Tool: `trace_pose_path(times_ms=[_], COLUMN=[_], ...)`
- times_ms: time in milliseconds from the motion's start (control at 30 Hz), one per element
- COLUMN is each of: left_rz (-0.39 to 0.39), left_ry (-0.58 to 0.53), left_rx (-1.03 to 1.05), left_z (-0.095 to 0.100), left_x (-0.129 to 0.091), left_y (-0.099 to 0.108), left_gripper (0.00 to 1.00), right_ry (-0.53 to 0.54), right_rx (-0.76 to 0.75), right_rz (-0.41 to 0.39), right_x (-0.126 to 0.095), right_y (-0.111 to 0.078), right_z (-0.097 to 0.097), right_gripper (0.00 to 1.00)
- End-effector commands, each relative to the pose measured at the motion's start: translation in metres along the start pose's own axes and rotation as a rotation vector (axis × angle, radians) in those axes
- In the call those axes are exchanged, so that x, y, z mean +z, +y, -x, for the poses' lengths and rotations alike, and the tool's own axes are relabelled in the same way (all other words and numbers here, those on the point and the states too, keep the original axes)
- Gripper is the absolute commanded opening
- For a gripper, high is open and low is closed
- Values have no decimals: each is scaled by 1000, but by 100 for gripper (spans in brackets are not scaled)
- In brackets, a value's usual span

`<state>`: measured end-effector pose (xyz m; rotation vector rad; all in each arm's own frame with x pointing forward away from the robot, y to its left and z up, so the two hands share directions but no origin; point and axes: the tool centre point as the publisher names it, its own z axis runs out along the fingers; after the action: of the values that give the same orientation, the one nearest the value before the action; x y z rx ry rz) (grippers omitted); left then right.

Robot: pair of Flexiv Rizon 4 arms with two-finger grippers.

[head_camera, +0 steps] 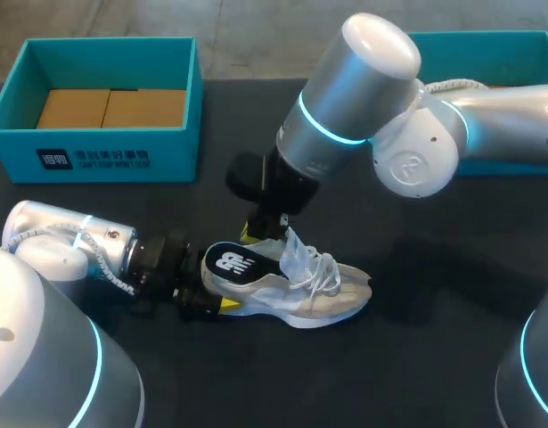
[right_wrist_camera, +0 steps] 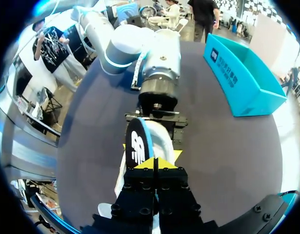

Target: Take the shoe out of the shoebox, open the shoe tongue, remove and reinsert the insole, then place the shoe into the shoebox

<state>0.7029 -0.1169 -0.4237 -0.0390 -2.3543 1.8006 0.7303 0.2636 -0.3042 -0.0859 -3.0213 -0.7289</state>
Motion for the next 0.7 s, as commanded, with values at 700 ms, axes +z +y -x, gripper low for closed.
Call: trace_pose_path(times_ms=[700], left_rz=[3], left_ry=[2], left_rx=[0], left_z=[3], left_x=[0], left_y=[2], left_gripper=[0], right_ry=[-45], right_rx=[-15], right_rz=[-18], right_x=[-87], right_y=[5], right_z=[-8], right_gripper=[0])
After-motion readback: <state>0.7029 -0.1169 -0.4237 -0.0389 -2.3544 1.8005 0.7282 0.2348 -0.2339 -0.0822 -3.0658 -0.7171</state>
